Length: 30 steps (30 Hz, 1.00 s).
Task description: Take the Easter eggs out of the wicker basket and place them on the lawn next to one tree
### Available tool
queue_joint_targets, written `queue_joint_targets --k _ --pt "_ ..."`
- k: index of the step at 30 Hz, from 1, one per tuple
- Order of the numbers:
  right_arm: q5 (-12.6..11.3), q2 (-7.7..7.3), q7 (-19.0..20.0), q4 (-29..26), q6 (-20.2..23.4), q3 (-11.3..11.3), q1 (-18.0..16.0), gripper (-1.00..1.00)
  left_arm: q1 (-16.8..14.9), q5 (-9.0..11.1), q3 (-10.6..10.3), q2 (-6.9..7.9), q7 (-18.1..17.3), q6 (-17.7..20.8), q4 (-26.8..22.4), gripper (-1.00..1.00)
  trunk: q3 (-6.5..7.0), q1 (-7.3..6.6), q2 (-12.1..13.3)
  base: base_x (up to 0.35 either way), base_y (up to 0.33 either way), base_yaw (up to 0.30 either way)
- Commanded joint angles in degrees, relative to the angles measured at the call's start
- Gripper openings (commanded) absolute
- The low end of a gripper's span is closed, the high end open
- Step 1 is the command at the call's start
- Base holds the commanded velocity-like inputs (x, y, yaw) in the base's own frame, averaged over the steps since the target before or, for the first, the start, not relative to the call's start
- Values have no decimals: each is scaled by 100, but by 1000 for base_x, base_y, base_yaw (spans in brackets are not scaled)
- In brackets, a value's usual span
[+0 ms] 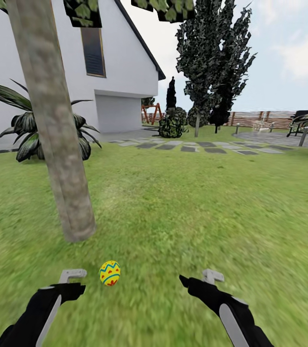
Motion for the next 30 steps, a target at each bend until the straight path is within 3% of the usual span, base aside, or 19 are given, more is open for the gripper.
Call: queue_joint_targets --k 1,2,8,17,23,30 --pt "-26 0 -20 19 -31 8 -3 100 -1 -11 3 0 -7 -116 120 100 12 -24 39 0 0 0" --pt "-23 4 -21 84 -147 10 -3 100 0 -12 2 0 -9 -367 373 100 30 -46 79 0 0 0" --pt "-12 21 -35 410 -484 47 -3 100 3 7 9 13 -25 -877 901 100 138 -178 320 0 0 0" --pt "-8 32 -46 717 -615 47 -3 100 4 6 5 13 -13 -950 964 100 300 -375 680 0 0 0" --pt "-8 34 -43 1132 -1373 73 -3 100 4 3 1 9 -1 -1007 970 100 407 -507 921 0 0 0" --pt "-5 43 -41 1391 -1732 96 -3 100 4 -5 -3 8 -4 -1069 972 100 533 -661 1202 0 0 0"
